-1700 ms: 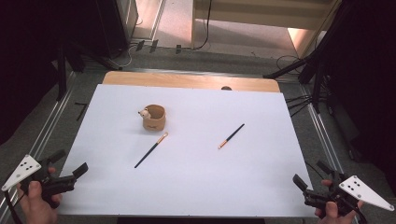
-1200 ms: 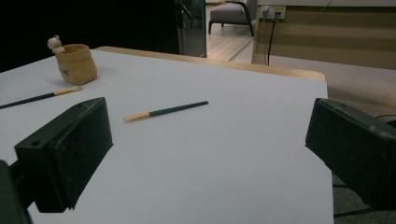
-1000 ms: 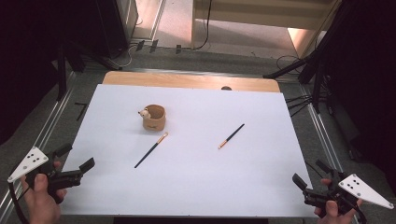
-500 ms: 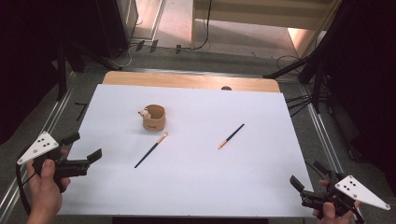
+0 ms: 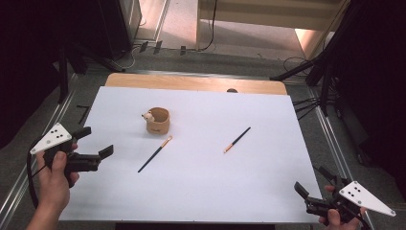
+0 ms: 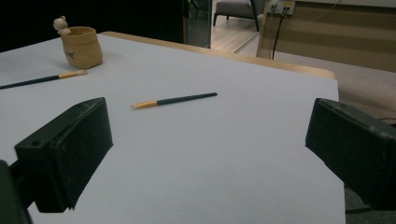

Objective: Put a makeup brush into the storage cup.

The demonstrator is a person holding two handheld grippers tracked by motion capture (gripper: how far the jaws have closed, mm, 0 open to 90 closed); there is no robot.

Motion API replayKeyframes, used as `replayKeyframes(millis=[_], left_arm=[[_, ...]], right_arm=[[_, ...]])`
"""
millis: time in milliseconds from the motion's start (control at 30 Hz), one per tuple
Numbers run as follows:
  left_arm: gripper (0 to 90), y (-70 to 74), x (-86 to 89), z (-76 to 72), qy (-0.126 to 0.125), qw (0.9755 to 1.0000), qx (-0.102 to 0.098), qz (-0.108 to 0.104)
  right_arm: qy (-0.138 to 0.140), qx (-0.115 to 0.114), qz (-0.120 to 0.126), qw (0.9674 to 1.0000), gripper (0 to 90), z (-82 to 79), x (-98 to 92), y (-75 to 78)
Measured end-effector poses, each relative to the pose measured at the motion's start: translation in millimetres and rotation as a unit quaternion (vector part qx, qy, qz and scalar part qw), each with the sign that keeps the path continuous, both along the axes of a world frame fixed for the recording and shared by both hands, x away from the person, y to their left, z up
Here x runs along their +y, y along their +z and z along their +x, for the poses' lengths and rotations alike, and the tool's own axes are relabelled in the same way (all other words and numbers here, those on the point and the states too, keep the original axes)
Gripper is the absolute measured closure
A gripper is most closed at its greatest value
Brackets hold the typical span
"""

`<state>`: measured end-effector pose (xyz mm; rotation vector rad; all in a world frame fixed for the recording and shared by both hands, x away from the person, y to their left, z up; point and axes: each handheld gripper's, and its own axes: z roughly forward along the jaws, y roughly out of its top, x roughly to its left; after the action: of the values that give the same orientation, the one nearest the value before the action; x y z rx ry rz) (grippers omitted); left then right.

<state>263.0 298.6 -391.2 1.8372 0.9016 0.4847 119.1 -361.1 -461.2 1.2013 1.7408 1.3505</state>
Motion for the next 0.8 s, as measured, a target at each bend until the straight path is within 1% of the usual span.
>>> replayKeyframes(millis=[100, 400, 433, 633, 800], left_arm=[[0.0, 1.2, -3.7, 3.9, -0.003, 1.0000, 0.005, 0.005], [0.0, 6.2, -12.1, 14.8, -0.012, 0.9997, 0.013, 0.015], [0.0, 6.1, -13.6, 16.3, -0.014, 0.9996, 0.015, 0.020], [0.0, 5.3, -19.8, 24.9, -0.015, 0.9989, 0.030, 0.033], [0.0, 7.1, -25.2, 31.3, -0.019, 0.9983, 0.035, 0.042]], right_arm=[[0.002, 0.003, 0.002, 1.0000, 1.2, 0.8, 1.1, -1.3], [0.008, 0.004, -0.006, 0.9999, 1.2, 1.5, 4.5, -2.3], [0.007, 0.005, -0.005, 0.9999, 1.2, 1.3, 4.6, -2.3], [0.008, 0.004, -0.004, 1.0000, 1.3, 0.9, 3.9, -2.7], [0.008, 0.005, -0.003, 1.0000, 1.3, 1.1, 3.8, -3.0]])
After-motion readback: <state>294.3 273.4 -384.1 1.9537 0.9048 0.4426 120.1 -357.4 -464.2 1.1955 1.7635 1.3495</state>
